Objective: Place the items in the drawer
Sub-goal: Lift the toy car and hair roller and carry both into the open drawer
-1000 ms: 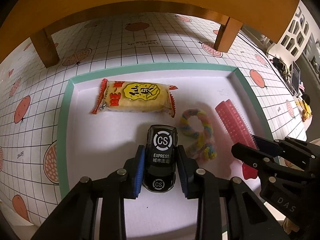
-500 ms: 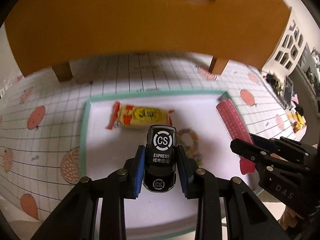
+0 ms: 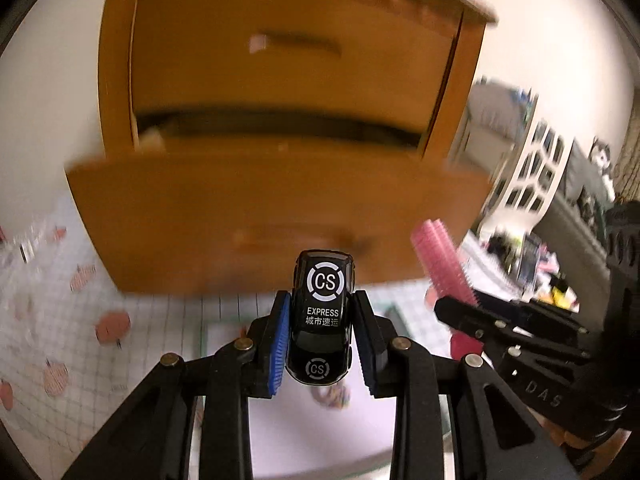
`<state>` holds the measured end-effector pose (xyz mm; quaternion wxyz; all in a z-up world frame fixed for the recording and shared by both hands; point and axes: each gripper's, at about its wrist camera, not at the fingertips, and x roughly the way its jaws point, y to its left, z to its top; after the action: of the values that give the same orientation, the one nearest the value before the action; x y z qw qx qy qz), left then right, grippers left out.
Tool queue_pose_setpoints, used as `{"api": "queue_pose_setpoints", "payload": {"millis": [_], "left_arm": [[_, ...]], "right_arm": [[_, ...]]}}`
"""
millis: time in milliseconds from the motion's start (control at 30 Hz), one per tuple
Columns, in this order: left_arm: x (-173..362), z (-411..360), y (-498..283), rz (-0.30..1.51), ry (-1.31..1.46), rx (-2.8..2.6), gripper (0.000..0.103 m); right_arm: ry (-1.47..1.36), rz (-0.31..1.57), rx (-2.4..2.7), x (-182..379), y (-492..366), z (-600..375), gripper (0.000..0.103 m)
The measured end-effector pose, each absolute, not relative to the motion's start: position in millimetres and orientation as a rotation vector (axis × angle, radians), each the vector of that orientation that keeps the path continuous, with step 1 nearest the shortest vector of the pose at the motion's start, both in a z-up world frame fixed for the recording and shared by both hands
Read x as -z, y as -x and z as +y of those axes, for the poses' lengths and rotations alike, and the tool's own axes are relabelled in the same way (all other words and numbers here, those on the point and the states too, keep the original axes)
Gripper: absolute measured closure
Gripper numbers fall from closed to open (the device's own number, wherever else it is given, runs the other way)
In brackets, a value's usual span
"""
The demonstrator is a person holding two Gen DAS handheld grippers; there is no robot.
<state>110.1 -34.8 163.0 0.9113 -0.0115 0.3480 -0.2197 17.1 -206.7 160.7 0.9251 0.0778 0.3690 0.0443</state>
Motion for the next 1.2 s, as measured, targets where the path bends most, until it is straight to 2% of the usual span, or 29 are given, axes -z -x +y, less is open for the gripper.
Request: {"api": "queue_pose_setpoints", "payload": {"millis": [333,633,867,1200], "left_arm": [[-244.1,-35.4,-135.4,0.548,0.017,0.440,0.071],[-285.3,-35.5,-171.0,0.509,0.035,0.424,0.071],[-281.6,-31.1,-195.1,0.526,0.059,0.394,0.071],[-238.2,-34.9,-231.9,0.650,0.034,0.327,0.071]], "right_arm": [[-0.162,0.595,-0.098,-241.7,-42.7,-208.8,0.074],[-0.118,0.547,-0.078,-289.1,-82.3,-217.3,0.074],[-0.087,0.573,-0.064,-296.0,-118.1,-215.9,0.074],[-0.013,0.702,-0.035,-257.8,-149.2,-216.4,0.074]]}}
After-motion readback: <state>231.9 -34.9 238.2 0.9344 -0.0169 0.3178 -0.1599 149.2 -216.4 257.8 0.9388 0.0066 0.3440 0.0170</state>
